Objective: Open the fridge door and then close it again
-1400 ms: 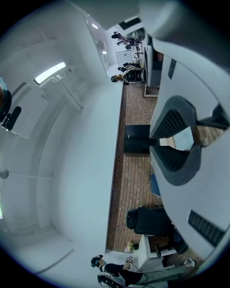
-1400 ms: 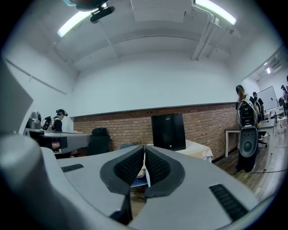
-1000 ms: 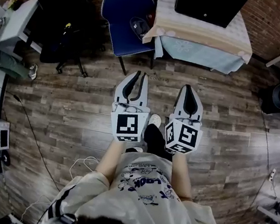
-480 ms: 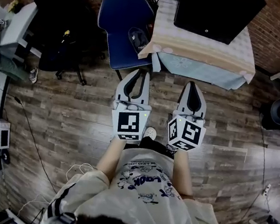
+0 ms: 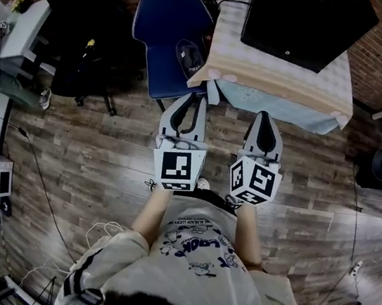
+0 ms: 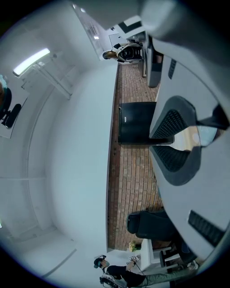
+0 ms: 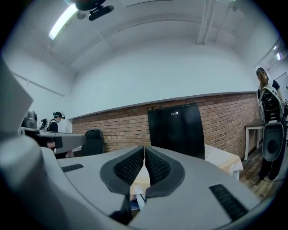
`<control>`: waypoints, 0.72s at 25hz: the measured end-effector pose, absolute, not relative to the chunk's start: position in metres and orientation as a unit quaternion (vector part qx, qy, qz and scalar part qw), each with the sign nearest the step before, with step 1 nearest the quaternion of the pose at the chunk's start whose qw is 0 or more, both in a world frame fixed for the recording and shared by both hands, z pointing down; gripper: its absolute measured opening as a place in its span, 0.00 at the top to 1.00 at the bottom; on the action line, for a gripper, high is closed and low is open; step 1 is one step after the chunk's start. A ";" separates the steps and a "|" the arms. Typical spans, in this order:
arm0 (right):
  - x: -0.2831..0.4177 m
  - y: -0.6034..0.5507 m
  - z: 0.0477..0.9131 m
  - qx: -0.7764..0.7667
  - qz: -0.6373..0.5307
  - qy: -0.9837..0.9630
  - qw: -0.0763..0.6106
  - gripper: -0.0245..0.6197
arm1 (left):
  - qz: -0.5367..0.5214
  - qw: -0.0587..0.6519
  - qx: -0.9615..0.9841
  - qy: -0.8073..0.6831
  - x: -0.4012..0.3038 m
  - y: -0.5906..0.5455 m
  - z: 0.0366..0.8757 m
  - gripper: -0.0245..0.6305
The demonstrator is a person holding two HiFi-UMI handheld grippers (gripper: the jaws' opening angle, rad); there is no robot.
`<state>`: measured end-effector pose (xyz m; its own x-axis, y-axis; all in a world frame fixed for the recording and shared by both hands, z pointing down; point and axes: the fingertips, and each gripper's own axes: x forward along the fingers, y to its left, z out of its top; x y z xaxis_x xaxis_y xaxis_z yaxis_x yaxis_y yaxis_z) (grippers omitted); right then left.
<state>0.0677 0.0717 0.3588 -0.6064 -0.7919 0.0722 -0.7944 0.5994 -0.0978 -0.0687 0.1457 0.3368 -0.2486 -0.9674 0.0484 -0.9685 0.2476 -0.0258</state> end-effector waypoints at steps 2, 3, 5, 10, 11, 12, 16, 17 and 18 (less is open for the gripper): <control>0.062 0.061 0.362 0.444 0.063 -0.894 0.012 0.91 | 0.028 0.015 0.615 -0.788 -0.073 0.135 0.340 0.87; 0.058 0.057 0.364 0.443 0.064 -0.894 0.013 0.91 | 0.028 0.016 0.616 -0.787 -0.075 0.129 0.342 0.87; 0.052 0.046 0.366 0.444 0.065 -0.894 0.015 0.91 | 0.029 0.019 0.618 -0.785 -0.081 0.116 0.345 0.87; 0.040 0.012 0.370 0.456 0.064 -0.887 0.019 0.91 | 0.021 0.030 0.630 -0.776 -0.096 0.077 0.350 0.87; 0.038 0.005 0.372 0.460 0.064 -0.885 0.021 0.91 | 0.019 0.031 0.632 -0.774 -0.099 0.069 0.351 0.87; 0.035 -0.003 0.373 0.464 0.064 -0.883 0.023 0.91 | 0.018 0.031 0.635 -0.772 -0.102 0.061 0.352 0.87; 0.024 -0.032 0.373 0.477 0.058 -0.877 0.028 0.91 | 0.016 0.033 0.647 -0.762 -0.115 0.027 0.354 0.87; 0.020 -0.039 0.372 0.480 0.057 -0.875 0.028 0.91 | 0.015 0.034 0.649 -0.760 -0.119 0.019 0.354 0.87; 0.017 -0.047 0.370 0.483 0.056 -0.873 0.027 0.91 | 0.015 0.034 0.652 -0.757 -0.123 0.010 0.354 0.87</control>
<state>0.0169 -0.0471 0.3703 -0.5319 -0.8407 0.1013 -0.8468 0.5270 -0.0722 -0.1228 0.0101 0.3536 -0.1470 -0.9866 0.0707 -0.9886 0.1489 0.0219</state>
